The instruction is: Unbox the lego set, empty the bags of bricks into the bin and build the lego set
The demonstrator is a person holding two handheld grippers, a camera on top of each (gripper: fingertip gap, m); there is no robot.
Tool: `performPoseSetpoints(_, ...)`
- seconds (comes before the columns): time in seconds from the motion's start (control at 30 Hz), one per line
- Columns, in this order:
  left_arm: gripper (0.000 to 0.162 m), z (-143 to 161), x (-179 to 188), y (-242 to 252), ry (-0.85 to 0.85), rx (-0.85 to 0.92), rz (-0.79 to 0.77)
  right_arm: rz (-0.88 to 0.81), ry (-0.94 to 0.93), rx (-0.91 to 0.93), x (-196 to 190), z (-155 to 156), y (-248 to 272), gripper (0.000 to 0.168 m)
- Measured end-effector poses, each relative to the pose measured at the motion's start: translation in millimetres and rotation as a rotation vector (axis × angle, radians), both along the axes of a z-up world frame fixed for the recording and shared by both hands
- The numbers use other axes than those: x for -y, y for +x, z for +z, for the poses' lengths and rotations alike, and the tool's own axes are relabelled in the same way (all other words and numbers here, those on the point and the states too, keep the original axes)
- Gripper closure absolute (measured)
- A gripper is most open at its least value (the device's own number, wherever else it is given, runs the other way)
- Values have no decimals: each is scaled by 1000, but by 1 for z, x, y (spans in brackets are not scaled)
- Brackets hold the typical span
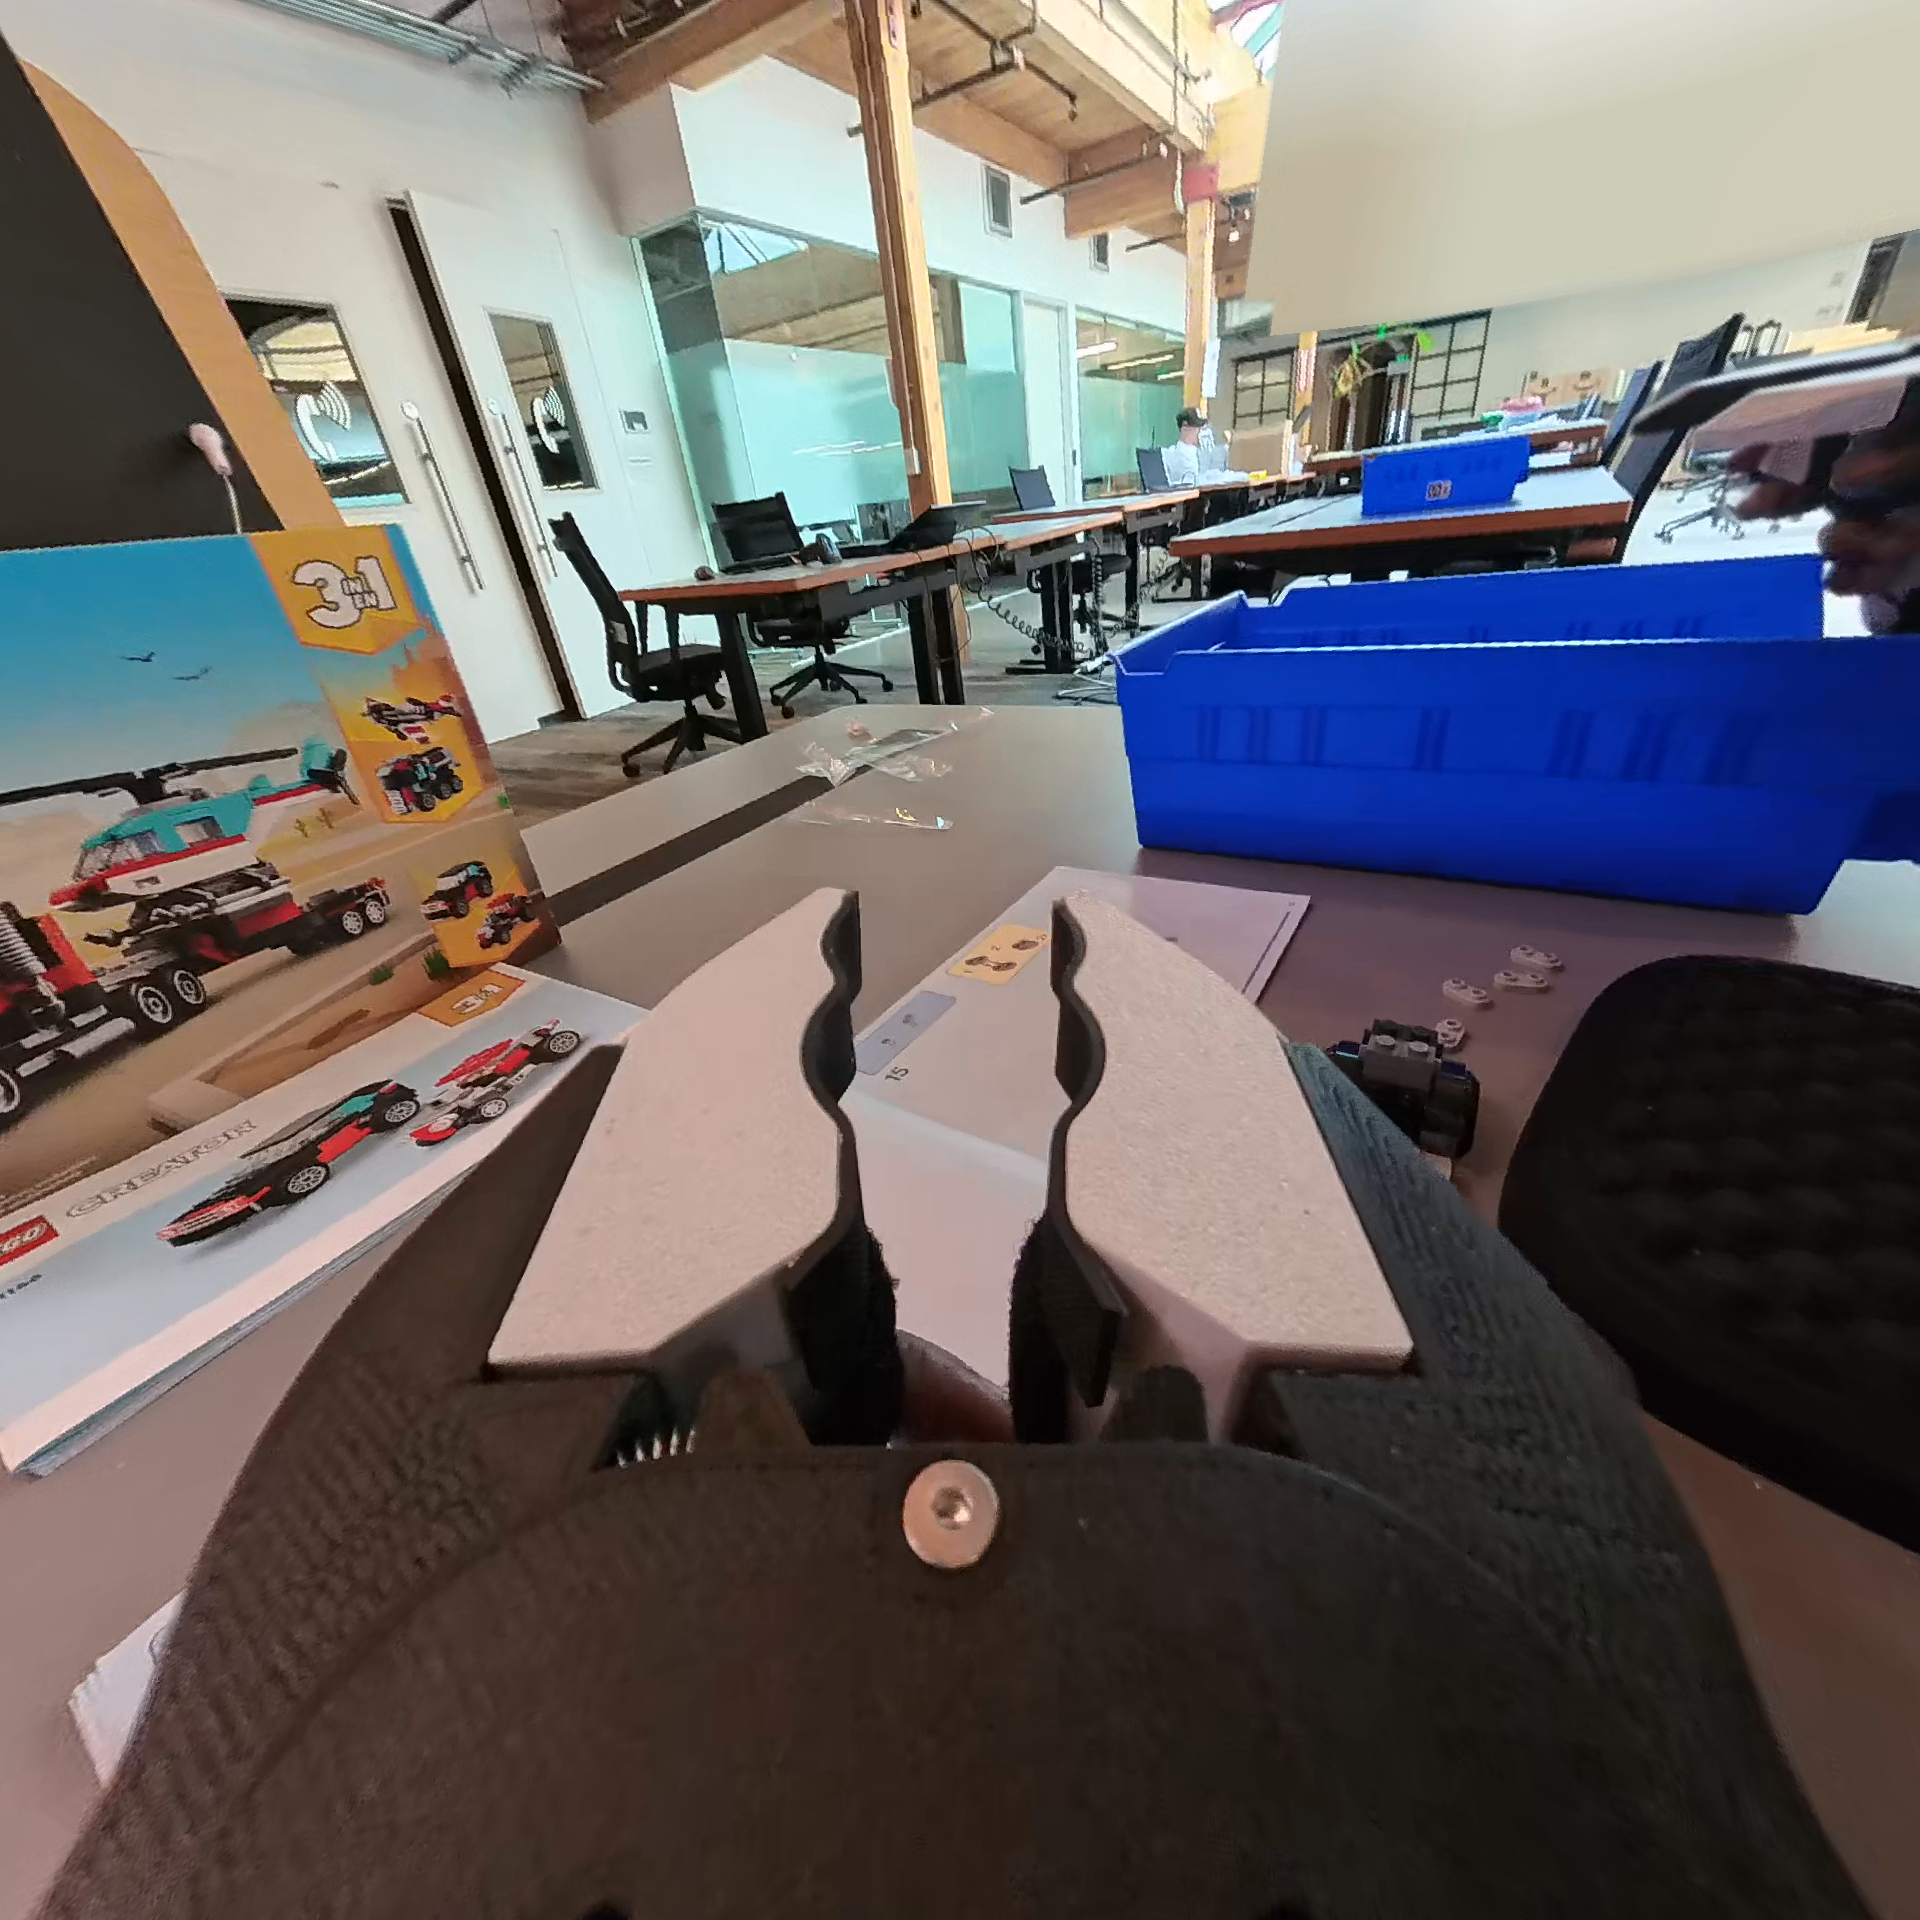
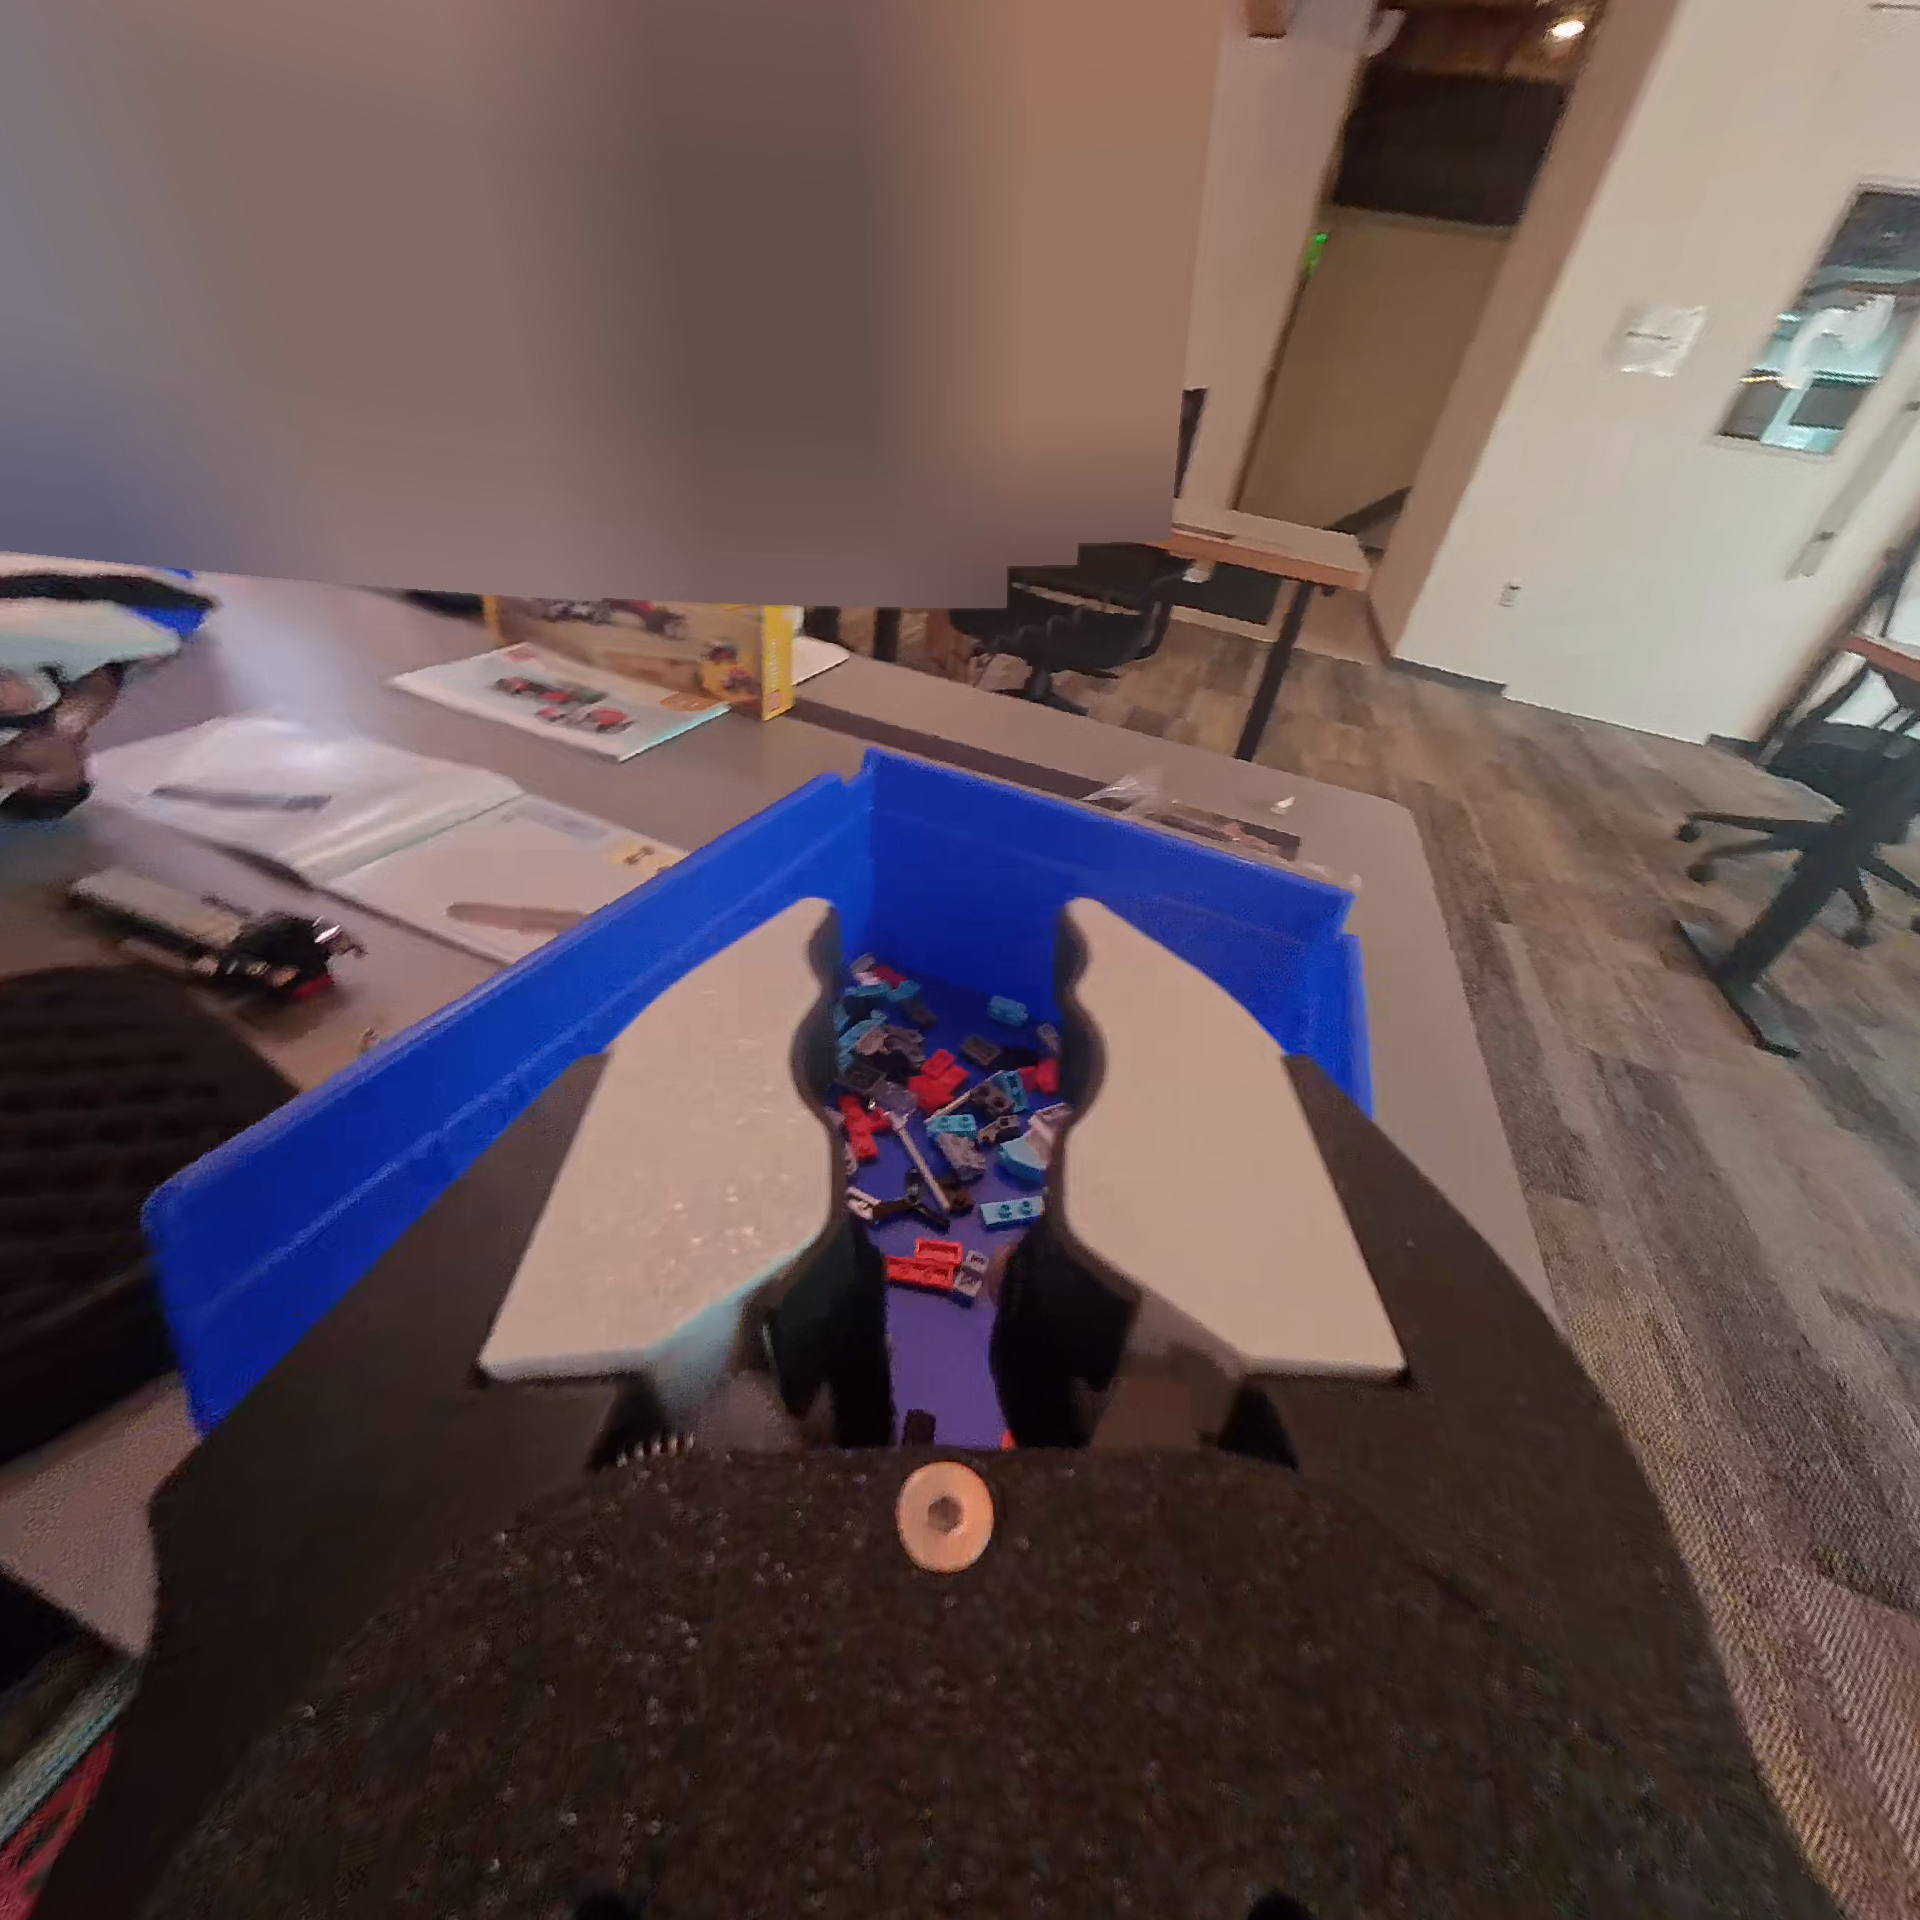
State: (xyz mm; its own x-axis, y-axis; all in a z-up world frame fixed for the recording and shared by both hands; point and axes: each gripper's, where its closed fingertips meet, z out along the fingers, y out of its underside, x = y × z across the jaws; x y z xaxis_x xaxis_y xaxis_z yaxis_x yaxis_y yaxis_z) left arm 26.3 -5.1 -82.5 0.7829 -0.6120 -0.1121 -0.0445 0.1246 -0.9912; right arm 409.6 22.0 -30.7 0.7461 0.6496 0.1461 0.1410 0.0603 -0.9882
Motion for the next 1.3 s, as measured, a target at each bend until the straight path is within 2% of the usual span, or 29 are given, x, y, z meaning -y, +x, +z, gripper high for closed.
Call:
performPoseSetpoints(0.1,127,-1,1,2,-1,-1,-20,71,-53,106,10,-13,-9,162)
performPoseSetpoints(0.17,125,-2,1,4,-1,-10,-27,77,-78,171,12,-20,-9,165)
performPoseSetpoints(0.3,125,-4,0,4,-12,-22,-23,108,-103,227,20,-23,-8,162)
performPoseSetpoints(0.43,125,-3,1,5,-7,-19,-28,56,-108,229,20,-17,7,156)
performPoseSetpoints(0.77,125,-6,1,9,-12,-40,-42,31,-282,320,27,-41,23,149)
performPoseSetpoints(1.0,125,-6,1,9,-12,-41,-42,-56,-371,293,26,-41,43,145)
performPoseSetpoints(1.2,125,-7,1,10,-14,-46,-50,-56,-634,500,37,-81,52,142)
performPoseSetpoints(1.3,125,-7,1,10,-15,-43,-50,-25,-640,551,33,-89,43,140)
